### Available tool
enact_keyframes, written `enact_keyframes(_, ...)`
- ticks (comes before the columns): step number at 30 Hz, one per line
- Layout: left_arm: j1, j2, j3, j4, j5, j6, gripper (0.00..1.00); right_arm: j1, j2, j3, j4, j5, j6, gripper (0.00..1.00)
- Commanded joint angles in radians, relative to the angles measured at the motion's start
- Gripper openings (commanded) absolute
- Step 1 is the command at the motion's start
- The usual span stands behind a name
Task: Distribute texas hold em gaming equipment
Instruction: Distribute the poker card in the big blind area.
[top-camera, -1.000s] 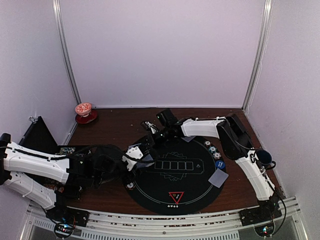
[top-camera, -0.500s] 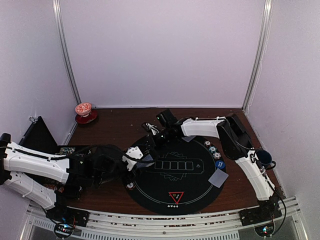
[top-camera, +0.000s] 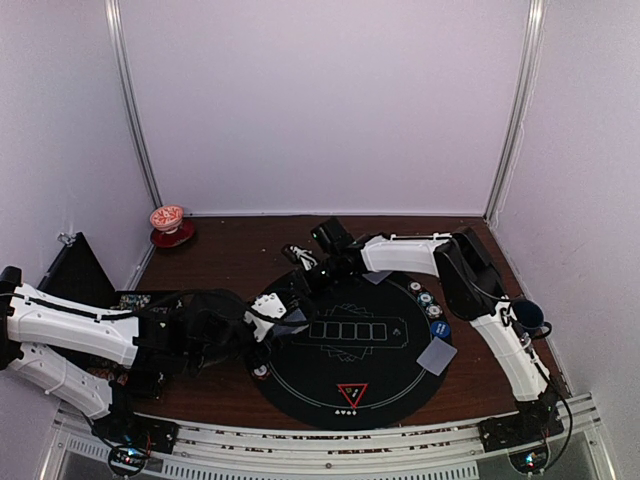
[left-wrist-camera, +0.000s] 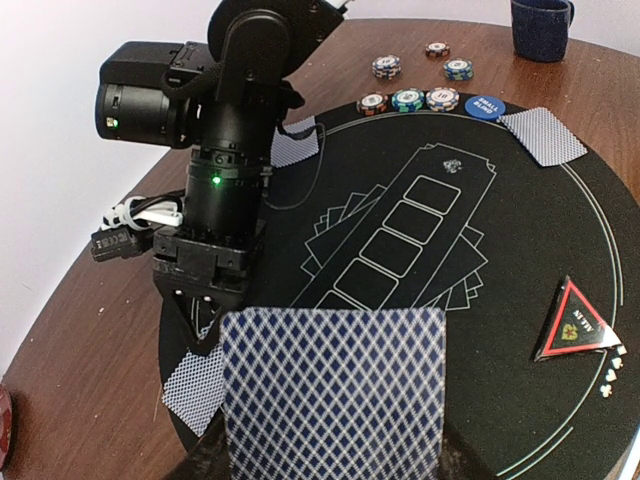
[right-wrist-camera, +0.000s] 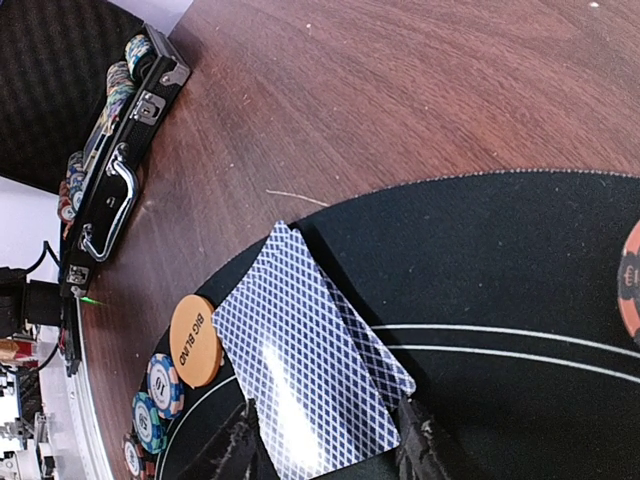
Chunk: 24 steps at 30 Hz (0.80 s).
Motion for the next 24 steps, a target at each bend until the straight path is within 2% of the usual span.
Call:
enact_keyframes(1, 0.002, 0.001, 0.005, 0.048, -0.006, 0.003, 0.52, 0.008, -0.04, -0.019, -0.048, 0.055, -0.014, 0.49)
enact_keyframes(10, 0.002, 0.0, 0.005, 0.049, -0.004, 0.001, 0.52, 0.027, -0.015, -0.016, -0.031, 0.042, -0.001, 0.59)
enact_keyframes(18, 0.002, -0.002, 0.005, 0.049, -0.003, 0.002, 0.52, 0.033, 0.028, 0.029, -0.036, 0.045, -0.001, 0.6)
enact_keyframes(24, 0.002, 0.001, 0.007, 0.05, -0.003, 0.002, 0.52, 0.042, 0.037, 0.029, -0.01, -0.014, 0.031, 0.62)
